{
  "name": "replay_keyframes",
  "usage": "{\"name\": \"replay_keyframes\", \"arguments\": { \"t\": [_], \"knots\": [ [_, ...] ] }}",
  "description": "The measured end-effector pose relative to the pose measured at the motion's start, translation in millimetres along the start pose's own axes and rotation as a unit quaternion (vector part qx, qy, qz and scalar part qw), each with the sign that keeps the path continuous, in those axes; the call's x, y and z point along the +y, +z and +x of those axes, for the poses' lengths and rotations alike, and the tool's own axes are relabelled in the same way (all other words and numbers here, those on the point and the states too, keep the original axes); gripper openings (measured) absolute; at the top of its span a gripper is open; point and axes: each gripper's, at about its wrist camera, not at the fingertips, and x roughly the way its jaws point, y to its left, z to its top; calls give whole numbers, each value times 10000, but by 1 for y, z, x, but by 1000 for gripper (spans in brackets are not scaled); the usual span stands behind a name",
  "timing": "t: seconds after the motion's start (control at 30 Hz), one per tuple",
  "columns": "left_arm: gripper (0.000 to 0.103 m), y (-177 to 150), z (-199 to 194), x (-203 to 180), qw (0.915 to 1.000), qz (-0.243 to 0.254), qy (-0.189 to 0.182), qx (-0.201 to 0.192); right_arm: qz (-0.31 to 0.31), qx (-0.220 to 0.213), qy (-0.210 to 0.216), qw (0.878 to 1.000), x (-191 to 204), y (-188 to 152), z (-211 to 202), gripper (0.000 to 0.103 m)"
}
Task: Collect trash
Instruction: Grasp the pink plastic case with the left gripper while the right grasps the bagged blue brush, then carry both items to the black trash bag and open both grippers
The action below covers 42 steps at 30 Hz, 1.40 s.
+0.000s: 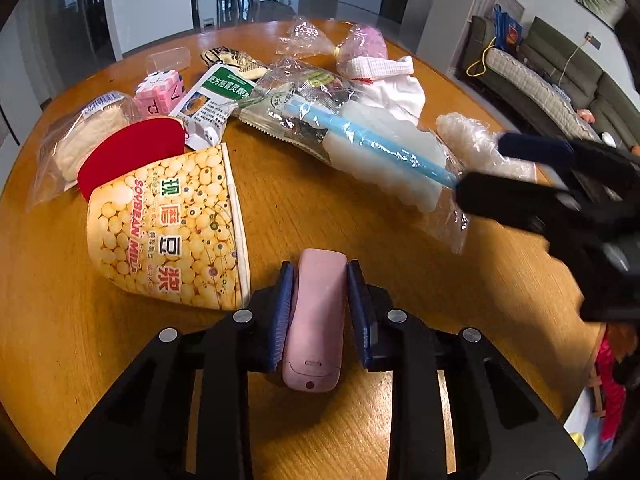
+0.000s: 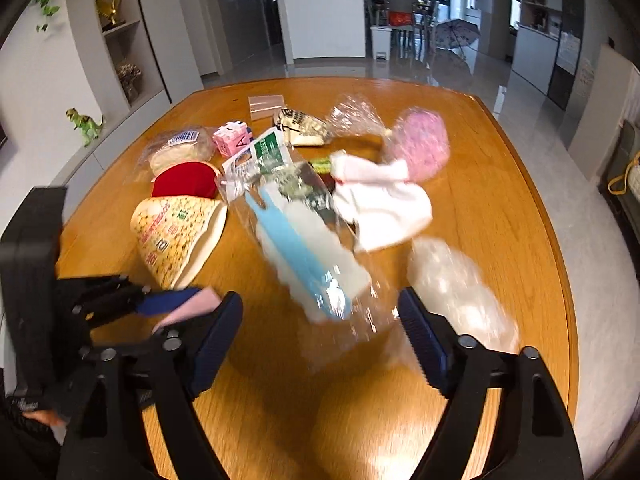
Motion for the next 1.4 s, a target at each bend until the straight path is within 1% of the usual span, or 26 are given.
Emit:
{"name": "replay_keyframes", "arguments": {
  "t": [0.13,0.2,0.23,0.27,0.3,0.33,0.37,0.4,0.43,0.5,0.67,0.73,0.93,1.0,1.07,1.2,1.3,1.4],
  "knots": [
    [27,-4,-6,12,10000,-80,-40,22,-436,49,-167,9989,14,21,23,85],
    [27,-7,-9,17,9999,-117,-41,24,-598,172,-302,9976,21,27,37,85],
    [27,-4,-11,14,9999,-129,-31,24,-667,276,-355,9968,24,29,44,85],
    [27,-5,-12,17,9999,-138,-23,17,-719,438,-350,9958,26,29,52,82],
    [27,-6,-13,19,9999,-149,-14,16,-714,592,-350,9951,26,27,58,56],
    [27,-7,-14,21,9998,-180,-12,18,-647,712,-322,9948,24,25,62,47],
    [27,-7,-15,21,9998,-213,-7,16,-513,704,-243,9959,23,22,61,45],
    [27,-7,-16,20,9997,-238,-1,6,-413,656,-155,9969,21,20,57,38],
    [27,-7,-18,20,9997,-256,2,-8,-313,640,-16,9975,19,18,52,34],
    [27,-8,-23,21,9996,-268,-6,-53,-62,514,244,9984,15,13,36,34],
    [26,-13,-40,10,9997,-169,-81,-184,201,-18,506,9985,8,-9,-19,34],
    [26,-13,-46,0,9996,-85,-146,-232,269,-173,511,9982,6,-20,-38,34],
    [25,-11,-52,-38,9986,205,-308,-375,579,-411,303,9970,-15,-57,-85,34],
    [25,-12,-52,-48,9977,242,-423,-464,707,-470,207,9962,-26,-70,-97,34],
    [24,-11,-52,-56,9976,199,-445,-489,849,-546,106,9948,-37,-83,-110,34],
    [24,-10,-55,-71,9950,230,-777,-589,1082,-713,-55,9915,-52,-103,-130,34],
    [24,-8,-59,-92,9931,422,-926,-577,1275,-848,-182,9880,-66,-120,-145,34],
    [24,-5,-63,-121,9901,709,-1063,-585,1527,-952,-358,9830,-83,-142,-163,34]
  ]
}}
